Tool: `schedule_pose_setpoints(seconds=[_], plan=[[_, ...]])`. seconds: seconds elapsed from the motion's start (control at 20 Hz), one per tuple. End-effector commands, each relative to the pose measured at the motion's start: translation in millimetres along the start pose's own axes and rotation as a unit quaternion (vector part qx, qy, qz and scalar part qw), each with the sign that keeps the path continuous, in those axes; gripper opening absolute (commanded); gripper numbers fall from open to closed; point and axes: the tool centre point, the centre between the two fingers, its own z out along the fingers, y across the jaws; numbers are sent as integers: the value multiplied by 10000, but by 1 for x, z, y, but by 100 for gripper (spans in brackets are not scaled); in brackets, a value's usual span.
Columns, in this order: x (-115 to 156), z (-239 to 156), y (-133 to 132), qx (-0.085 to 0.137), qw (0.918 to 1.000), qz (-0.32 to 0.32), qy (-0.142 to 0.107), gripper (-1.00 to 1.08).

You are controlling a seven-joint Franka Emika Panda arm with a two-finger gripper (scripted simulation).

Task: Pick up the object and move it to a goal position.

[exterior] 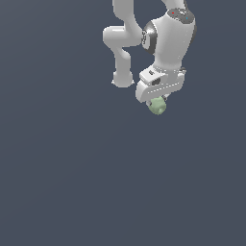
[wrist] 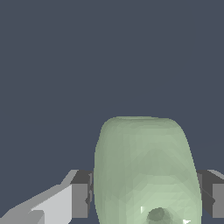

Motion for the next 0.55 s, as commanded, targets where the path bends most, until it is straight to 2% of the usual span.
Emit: schedule_pose_setpoints(seconds=[0.0, 0.25, 0.5], plan=[[0, -16, -14, 4, 10000, 5, -5, -100], [2, -36, -32, 7, 10000, 5, -4, -100], [4, -42, -37, 10, 10000, 6, -3, -100]])
